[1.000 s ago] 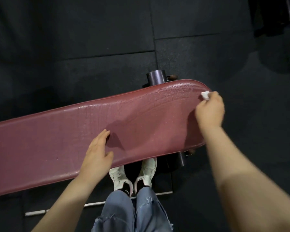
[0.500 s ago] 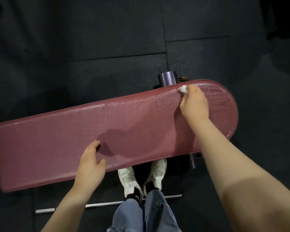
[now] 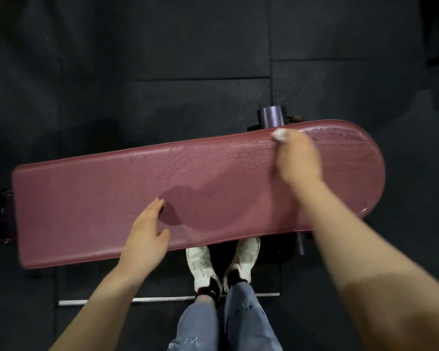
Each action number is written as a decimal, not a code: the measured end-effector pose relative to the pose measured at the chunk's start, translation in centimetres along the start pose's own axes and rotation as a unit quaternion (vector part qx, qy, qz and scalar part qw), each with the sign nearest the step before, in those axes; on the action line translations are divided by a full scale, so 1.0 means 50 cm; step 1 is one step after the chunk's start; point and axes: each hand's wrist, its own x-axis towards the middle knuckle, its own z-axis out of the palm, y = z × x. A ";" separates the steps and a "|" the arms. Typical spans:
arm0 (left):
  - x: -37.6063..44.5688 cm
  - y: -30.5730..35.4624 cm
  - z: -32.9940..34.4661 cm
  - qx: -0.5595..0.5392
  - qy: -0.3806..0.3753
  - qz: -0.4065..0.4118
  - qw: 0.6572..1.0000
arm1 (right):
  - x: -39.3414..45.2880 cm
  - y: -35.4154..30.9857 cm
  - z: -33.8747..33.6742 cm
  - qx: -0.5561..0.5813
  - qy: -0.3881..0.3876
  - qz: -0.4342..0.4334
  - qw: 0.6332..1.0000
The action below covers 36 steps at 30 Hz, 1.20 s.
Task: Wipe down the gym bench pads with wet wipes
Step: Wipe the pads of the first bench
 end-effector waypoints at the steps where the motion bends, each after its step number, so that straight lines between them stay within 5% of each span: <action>1: -0.001 0.004 0.003 -0.001 -0.008 0.006 1.000 | -0.003 0.069 -0.044 -0.009 0.041 0.085 0.996; 3: 0.000 0.008 0.007 -0.003 -0.011 0.015 1.000 | -0.025 0.129 -0.070 0.011 0.101 0.217 0.971; 5: -0.003 0.012 0.012 0.006 -0.010 0.021 1.000 | -0.056 0.062 -0.022 0.028 0.123 0.256 0.959; 7: -0.007 0.014 0.015 0.017 0.000 0.021 1.000 | -0.096 -0.086 0.055 0.063 0.063 0.108 0.990; 8: -0.007 0.014 0.016 0.018 0.006 0.017 1.000 | -0.127 -0.165 0.096 0.061 -0.027 -0.042 0.997; 10: -0.004 0.008 0.012 0.009 0.025 0.001 1.000 | -0.190 -0.276 0.138 0.022 -0.247 -0.317 0.915; 11: -0.002 0.004 0.007 0.005 0.034 -0.010 0.999 | -0.195 -0.285 0.149 -0.003 -0.282 -0.370 0.885; 13: 0.001 -0.005 0.006 0.015 0.036 -0.023 0.999 | -0.158 -0.220 0.125 0.037 -0.230 -0.319 0.919; 17: -0.014 -0.001 0.038 0.076 0.026 0.018 0.997 | -0.073 0.078 -0.015 0.006 -0.032 -0.070 0.997; 20: -0.031 0.032 0.077 0.089 0.014 0.074 0.993 | -0.058 0.295 -0.143 0.009 0.089 0.201 0.975; 22: -0.041 0.045 0.103 0.079 0.013 0.079 0.994 | -0.068 0.286 -0.126 0.018 0.125 0.263 0.957; 24: -0.047 0.049 0.121 0.060 0.029 0.060 0.996 | -0.088 0.163 -0.048 0.038 0.113 0.195 0.973; 26: -0.054 0.046 0.127 0.030 0.057 0.017 0.998 | -0.142 -0.010 0.049 0.058 0.000 0.002 0.998; 28: -0.067 0.033 0.128 -0.005 0.078 -0.022 0.997 | -0.228 -0.162 0.123 0.033 -0.206 -0.251 0.945; 30: -0.076 0.015 0.122 -0.023 0.089 -0.047 0.995 | -0.261 -0.213 0.141 -0.006 -0.293 -0.374 0.880; 32: -0.088 0.003 0.120 0.009 0.089 -0.071 0.993 | -0.223 -0.152 0.114 0.037 -0.241 -0.341 0.908; 36: -0.097 0.016 0.142 0.040 0.083 -0.050 0.995 | -0.121 0.160 -0.035 -0.001 -0.062 -0.061 0.996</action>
